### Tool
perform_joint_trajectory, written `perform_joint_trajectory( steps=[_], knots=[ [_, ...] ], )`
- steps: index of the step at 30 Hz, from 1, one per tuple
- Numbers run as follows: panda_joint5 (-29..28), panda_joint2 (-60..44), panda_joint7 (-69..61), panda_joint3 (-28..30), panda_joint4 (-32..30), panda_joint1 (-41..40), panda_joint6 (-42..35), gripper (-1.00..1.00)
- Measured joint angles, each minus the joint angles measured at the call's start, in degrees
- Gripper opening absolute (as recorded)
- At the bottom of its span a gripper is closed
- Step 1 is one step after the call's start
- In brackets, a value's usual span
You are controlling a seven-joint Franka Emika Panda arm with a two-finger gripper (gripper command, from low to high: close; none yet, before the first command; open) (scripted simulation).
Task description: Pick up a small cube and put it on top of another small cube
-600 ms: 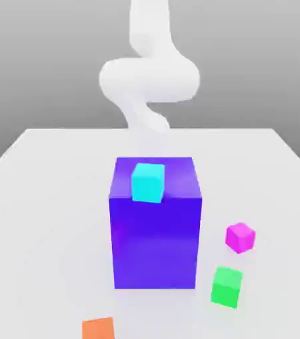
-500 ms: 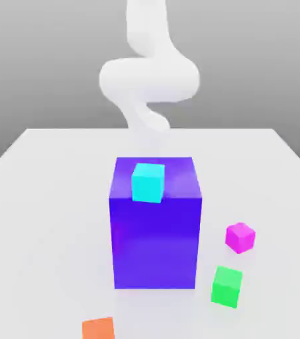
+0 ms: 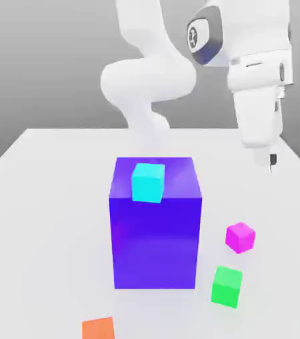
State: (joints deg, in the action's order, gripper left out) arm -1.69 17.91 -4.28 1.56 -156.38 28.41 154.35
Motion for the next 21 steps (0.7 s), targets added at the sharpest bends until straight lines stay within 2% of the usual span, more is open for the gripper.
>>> perform_joint_trajectory(
  steps=[10,18,19,21],
  knots=[
    [1.5,-13.5,-25.9,-1.4,-11.9,11.7,10.9,0.00],
    [0.8,-29.4,-27.8,-1.5,-10.4,12.8,23.9,0.00],
    [0.8,-31.4,-27.8,-1.5,-10.0,12.8,25.5,-1.00],
    [0.8,-31.4,-27.8,-1.5,-10.0,12.8,25.5,-1.00]
  ],
)
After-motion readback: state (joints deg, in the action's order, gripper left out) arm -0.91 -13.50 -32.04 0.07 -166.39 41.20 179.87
